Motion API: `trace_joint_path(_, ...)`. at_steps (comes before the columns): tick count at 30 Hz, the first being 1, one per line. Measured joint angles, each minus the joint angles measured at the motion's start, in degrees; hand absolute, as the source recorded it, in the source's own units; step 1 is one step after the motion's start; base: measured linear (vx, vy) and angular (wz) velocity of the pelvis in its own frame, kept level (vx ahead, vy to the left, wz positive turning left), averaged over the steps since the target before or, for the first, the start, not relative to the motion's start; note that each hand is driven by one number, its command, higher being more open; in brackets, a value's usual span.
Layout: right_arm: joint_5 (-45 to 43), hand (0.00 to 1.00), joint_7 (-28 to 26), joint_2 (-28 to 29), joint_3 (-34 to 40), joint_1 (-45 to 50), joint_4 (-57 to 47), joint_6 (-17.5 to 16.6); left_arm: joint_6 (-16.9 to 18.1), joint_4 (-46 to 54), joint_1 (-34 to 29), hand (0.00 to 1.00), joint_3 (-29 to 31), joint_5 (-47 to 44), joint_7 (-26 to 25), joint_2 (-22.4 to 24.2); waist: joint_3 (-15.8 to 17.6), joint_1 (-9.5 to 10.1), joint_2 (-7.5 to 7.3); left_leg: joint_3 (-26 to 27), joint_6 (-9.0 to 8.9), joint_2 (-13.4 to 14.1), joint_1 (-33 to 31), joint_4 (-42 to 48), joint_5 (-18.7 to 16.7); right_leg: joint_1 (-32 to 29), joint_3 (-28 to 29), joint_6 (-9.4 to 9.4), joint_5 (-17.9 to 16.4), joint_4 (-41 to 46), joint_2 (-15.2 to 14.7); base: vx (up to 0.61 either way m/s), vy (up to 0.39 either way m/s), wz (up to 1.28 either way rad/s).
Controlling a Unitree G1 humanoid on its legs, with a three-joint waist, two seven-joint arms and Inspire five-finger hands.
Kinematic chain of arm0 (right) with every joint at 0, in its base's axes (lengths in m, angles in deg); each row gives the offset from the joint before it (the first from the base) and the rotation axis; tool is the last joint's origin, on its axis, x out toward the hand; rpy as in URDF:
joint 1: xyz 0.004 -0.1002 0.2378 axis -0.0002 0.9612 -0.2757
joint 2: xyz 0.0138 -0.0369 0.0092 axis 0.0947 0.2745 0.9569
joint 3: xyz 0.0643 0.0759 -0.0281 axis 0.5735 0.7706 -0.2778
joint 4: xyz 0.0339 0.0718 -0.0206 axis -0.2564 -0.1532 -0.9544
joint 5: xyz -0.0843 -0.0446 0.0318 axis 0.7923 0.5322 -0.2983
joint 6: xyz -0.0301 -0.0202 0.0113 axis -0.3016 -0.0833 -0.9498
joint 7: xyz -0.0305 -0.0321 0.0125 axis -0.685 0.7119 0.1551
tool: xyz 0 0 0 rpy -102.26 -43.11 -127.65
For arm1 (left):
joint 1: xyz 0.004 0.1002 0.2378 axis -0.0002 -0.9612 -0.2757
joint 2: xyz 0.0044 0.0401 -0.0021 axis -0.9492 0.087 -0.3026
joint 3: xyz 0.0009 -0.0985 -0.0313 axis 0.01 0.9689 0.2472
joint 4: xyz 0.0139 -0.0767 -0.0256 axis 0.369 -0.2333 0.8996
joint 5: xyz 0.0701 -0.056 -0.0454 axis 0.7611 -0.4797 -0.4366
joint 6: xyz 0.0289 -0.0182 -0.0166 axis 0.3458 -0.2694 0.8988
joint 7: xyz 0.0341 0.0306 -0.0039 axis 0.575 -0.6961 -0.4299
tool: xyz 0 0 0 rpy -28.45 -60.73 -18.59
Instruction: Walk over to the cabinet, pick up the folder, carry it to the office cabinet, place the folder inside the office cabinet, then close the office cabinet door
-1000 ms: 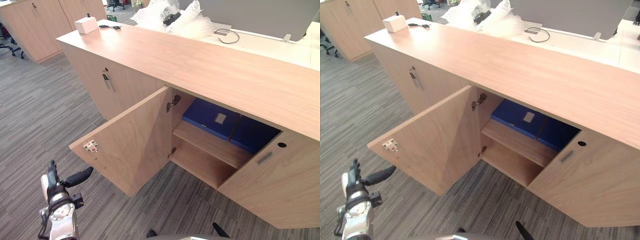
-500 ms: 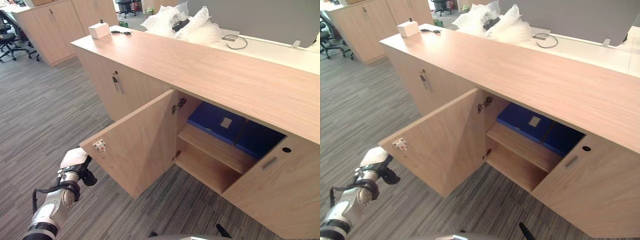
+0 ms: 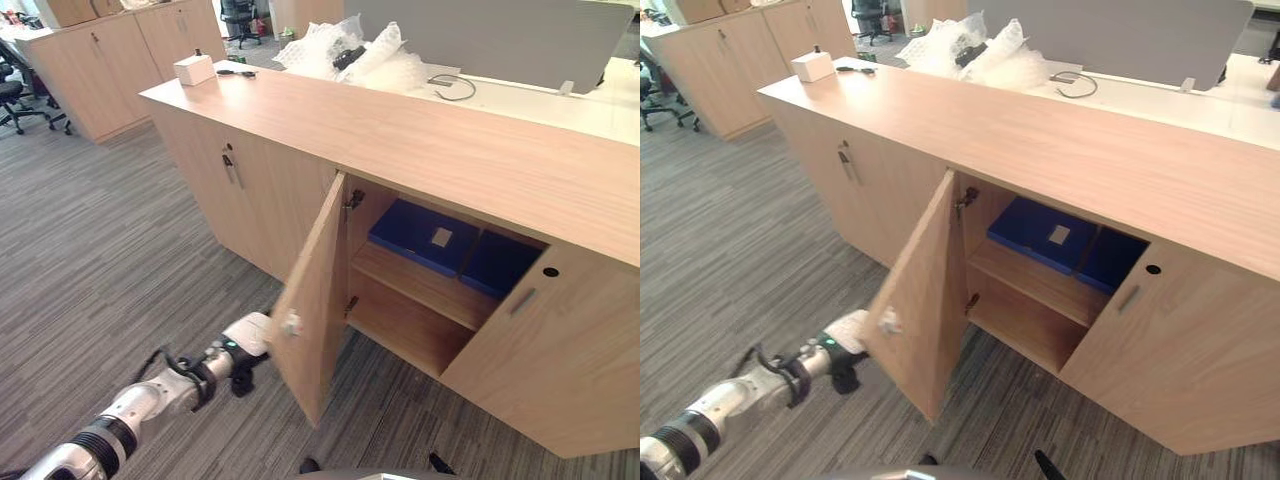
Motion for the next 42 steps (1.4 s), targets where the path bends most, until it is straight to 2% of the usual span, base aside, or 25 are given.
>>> trace_joint_path(3, 0.5, 1.0, 0.4, 0.0, 0.0, 0.3, 0.0, 0.0, 2.3, 5.0, 1.9, 1.0, -3.9, -0.3, 0.0, 3.4, -0.6, -0.92, -0.89, -0.1, 0.37, -0.2, 0.0, 0.0, 0.2, 0.2, -0.1, -0.07, 0.0, -0.2, -0.1, 0.0, 0.0, 0.0)
trace_joint_path(9, 0.8, 1.0, 0.8, 0.1, -0.9, -0.1, 0.1, -0.2, 2.7, 5.3, 3.6, 1.0, -10.9, -4.5, 1.0, 13.4, -1.0, -2.45, -1.65, 0.0, 0.28, -0.6, 1.2, 0.0, -0.1, 1.4, 0.0, -0.86, -0.2, -0.5, -0.1, 0.02, 0.002, 0.0)
trace_joint_path(12, 0.7, 1.0, 1.3, 0.2, -2.5, -0.1, 0.2, -0.5, 2.9, 2.4, 3.7, 1.0, -13.4, -6.6, 1.8, 18.9, -1.0, -3.04, -1.7, 0.3, -0.01, -0.3, 1.8, 0.0, -0.3, 1.9, 0.3, -1.54, -0.2, -0.6, 0.1, -0.01, -0.005, -0.08)
trace_joint_path(15, -0.4, 1.0, 1.9, 0.3, -4.6, -0.6, 0.2, -0.7, 2.5, -6.7, 2.7, 1.0, -11.5, -8.5, 2.5, 25.8, -0.8, -3.47, -2.01, 1.7, -0.44, 0.0, 2.6, 0.0, -0.6, 2.0, 1.8, -2.27, -0.4, -0.7, 0.4, -0.03, 0.003, -0.25)
trace_joint_path(16, -0.4, 1.0, 2.2, 0.4, -4.9, -1.1, 0.1, -0.8, 1.4, -10.9, 0.7, 1.0, -6.9, -10.7, 3.2, 29.1, -0.8, -4.4, -2.08, 2.0, -0.52, 0.2, 2.7, 0.0, -0.7, 2.0, 2.2, -2.31, -0.5, -0.7, 0.5, -0.04, -0.009, -0.25)
trace_joint_path(17, -0.5, 1.0, 2.5, 0.6, -5.2, -1.2, 0.0, -1.1, -0.8, -15.6, -1.3, 1.0, -0.6, -14.8, 3.4, 33.3, -0.6, -4.58, -2.33, 2.8, -0.68, 0.5, 2.9, 0.0, -0.8, 1.9, 3.0, -2.38, -0.4, -0.8, 0.7, -0.03, -0.013, -0.26)
trace_joint_path(18, -0.5, 1.0, 2.7, 0.8, -5.2, -1.1, 0.0, -1.1, -2.2, -17.9, -2.0, 1.0, 2.9, -17.6, 3.3, 35.4, -0.5, -4.57, -2.53, 3.2, -0.8, 0.7, 3.0, 0.0, -0.9, 1.9, 3.3, -2.41, -0.4, -0.9, 0.9, -0.03, -0.023, -0.32)
trace_joint_path(19, -0.5, 1.0, 3.0, 1.1, -5.3, -1.0, 0.0, -1.1, -5.0, -22.6, -2.6, 1.0, 11.1, -23.3, 2.5, 39.3, -0.3, -4.42, -3.05, 3.8, -0.97, 1.2, 3.2, 0.0, -1.0, 1.8, 4.1, -2.47, -0.4, -1.0, 1.2, -0.03, -0.042, -0.35)
trace_joint_path(20, -0.5, 1.0, 3.1, 1.3, -5.8, -0.8, 0.0, -1.1, -8.0, -26.6, -2.6, 1.0, 17.9, -29.4, 0.3, 41.4, -0.5, -4.11, -3.46, 4.7, -1.31, 1.8, 3.1, 0.2, -1.3, 1.2, 5.0, -2.49, -0.3, -1.0, 1.6, -0.02, -0.054, -0.38)
trace_joint_path(22, -0.5, 1.0, 3.1, 1.6, -5.9, -0.8, -0.1, -1.1, -11.3, -31.0, -2.8, 1.0, 24.0, -37.0, -2.4, 40.7, -0.9, -4.08, -4.17, 6.1, -1.93, 2.8, 1.8, 1.9, -2.3, -0.2, 6.4, -2.48, -0.3, -0.7, 2.1, 0.01, -0.058, -0.37)
trace_joint_path(23, -0.5, 1.0, 3.1, 1.7, -5.9, -0.8, 0.0, -1.1, -12.1, -32.2, -2.9, 1.0, 24.9, -38.5, -2.8, 40.0, -0.8, -4.08, -4.36, 6.4, -2.06, 3.2, 0.8, 3.8, -3.3, -0.6, 6.8, -2.43, -0.3, -0.5, 2.1, 0.04, -0.069, -0.36)
trace_joint_path(24, -0.5, 1.0, 3.0, 1.7, -5.7, -1.0, 0.0, -1.0, -13.4, -34.8, -3.6, 1.0, 26.3, -42.9, -2.4, 38.2, -0.4, -4.04, -4.52, 7.0, -2.28, 4.8, -2.3, 11.1, -7.0, -1.1, 7.8, -2.28, -0.2, -0.1, 2.5, 0.04, -0.057, -0.34)
trace_joint_path(26, -0.5, 1.0, 2.8, 1.3, -3.7, -1.2, 0.1, -0.9, -14.8, -38.0, -7.3, 1.0, 31.0, -49.5, -1.3, 37.8, 0.7, -3.68, -3.06, 7.3, -2.52, 9.4, -6.6, 25.7, -13.7, -0.4, 10.1, -2.13, -0.1, 0.8, 4.2, 0.1, -0.041, -0.59)
trace_joint_path(28, -0.5, 1.0, 2.8, 1.2, -1.0, -1.3, -0.4, -0.9, -15.5, -40.3, -11.0, 1.0, 38.8, -54.5, -1.1, 39.9, 1.8, -2.25, -1.53, 4.5, -1.95, 13.1, -9.7, 39.1, -15.6, 1.1, 13.1, -2.13, -0.1, 1.9, 5.7, 0.13, 0.006, -0.75)
trace_joint_path(29, -0.5, 1.0, 2.8, 1.1, -0.9, -1.3, -0.6, -0.9, -15.6, -40.6, -11.7, 1.0, 41.0, -55.6, -1.3, 40.9, 2.2, -1.67, -1.01, 3.6, -1.95, 13.8, -10.2, 41.8, -15.5, 1.3, 14.1, -2.11, 0.0, 2.3, 5.7, 0.08, 0.068, -0.78)
trace_joint_path(30, -0.5, 1.0, 2.8, 0.9, -1.6, -1.2, -1.4, -0.9, -15.5, -40.8, -12.9, 1.0, 44.9, -61.0, -1.7, 42.8, 2.7, -0.66, -0.58, 0.8, -1.84, 14.2, -12.1, 47.0, -15.2, 2.2, 15.8, -2.08, -0.1, 2.5, 5.6, 0.05, 0.09, -0.67)
trace_joint_path(31, -0.6, 1.0, 2.9, 0.8, -2.7, -1.4, -1.8, -1.0, -15.3, -40.9, -13.4, 1.0, 47.3, -65.4, -1.7, 44.0, 2.7, 0.0, -0.29, -1.9, -2.88, 13.9, -13.3, 49.1, -16.3, 2.0, 17.1, -2.04, -0.1, 2.7, 5.3, 0.05, 0.19, -0.81)
trace_joint_path(32, -0.7, 1.0, 3.2, 0.3, -5.1, -2.1, -2.8, -1.0, -14.7, -40.8, -13.9, 1.0, 49.9, -70.9, -1.5, 45.4, 3.0, 0.7, 0.46, -6.8, -4.94, 12.4, -13.4, 47.3, -19.1, 1.1, 19.1, -1.82, -0.2, 3.9, 5.2, 0.03, 0.182, -0.65)
trace_joint_path(33, -0.9, 1.0, 3.2, 0.3, -5.9, -2.4, -3.2, -1.1, -14.2, -40.8, -14.1, 1.0, 51.0, -73.1, -1.4, 46.0, 3.2, 0.88, 0.53, -9.8, -5.23, 11.4, -13.4, 45.5, -19.7, 0.6, 19.8, -1.42, -0.5, 4.6, 5.0, 0.01, 0.243, -0.71)
trace_joint_path(34, -1.3, 1.0, 3.2, 0.3, -7.3, -3.3, -3.9, -1.4, -13.5, -40.7, -14.4, 1.0, 53.2, -76.2, -0.9, 46.8, 3.3, 1.38, 0.56, -16.5, -5.38, 9.0, -12.6, 40.0, -19.8, -0.7, 21.3, -0.4, -1.2, 6.3, 4.3, -0.01, 0.221, -0.69)
trace_joint_path(35, -1.6, 1.0, 3.0, -0.4, -9.6, -3.7, -4.4, -2.0, -12.6, -40.5, -15.0, 1.0, 55.3, -79.0, -0.2, 48.0, 3.1, 2.03, 1.9, -23.3, -6.07, 7.6, -10.4, 33.5, -18.3, -2.2, 22.4, 0.71, -2.0, 8.0, 4.4, -0.01, 0.237, -0.73)
trace_joint_path(36, -1.6, 1.0, 3.0, -0.6, -11.2, -3.8, -4.5, -2.4, -12.2, -40.5, -15.4, 1.0, 56.3, -80.9, 0.5, 48.5, 2.9, 2.46, 2.01, -25.3, -7.88, 7.1, -9.1, 32.2, -20.0, -2.6, 23.0, 1.23, -2.9, 8.4, 4.4, -0.01, 0.257, -0.49)
trace_joint_path(38, -1.7, 1.0, 2.3, -1.2, -18.2, -4.2, -3.9, -2.4, -11.6, -40.6, -15.6, 1.0, 59.6, -86.1, 2.8, 48.4, 2.8, 2.41, 0.08, -23.7, -6.2, 4.4, -9.1, 32.2, -20.1, -2.6, 23.2, 1.86, -3.8, 8.8, 1.4, -0.05, 0.267, -0.21)
trace_joint_path(40, -2.3, 1.0, 2.1, -1.3, -21.5, -4.2, -3.8, -2.5, -10.7, -41.4, -17.2, 1.0, 62.0, -87.0, 3.9, 48.5, 2.1, 2.51, -0.51, -21.8, -5.16, 3.8, -8.4, 31.7, -20.4, -2.7, 23.6, 1.83, -3.8, 8.4, 0.1, -0.06, 0.206, -0.36)
trace_joint_path(42, -2.6, 1.0, 2.0, -1.4, -23.3, -4.1, -3.1, -2.6, -10.3, -43.6, -18.4, 1.0, 62.6, -87.0, 4.0, 48.5, 0.5, 2.47, -1.11, -20.7, -4.98, 3.4, -7.7, 29.7, -19.8, -3.1, 24.0, 1.89, -3.6, 7.2, -0.8, -0.01, 0.112, -0.31)
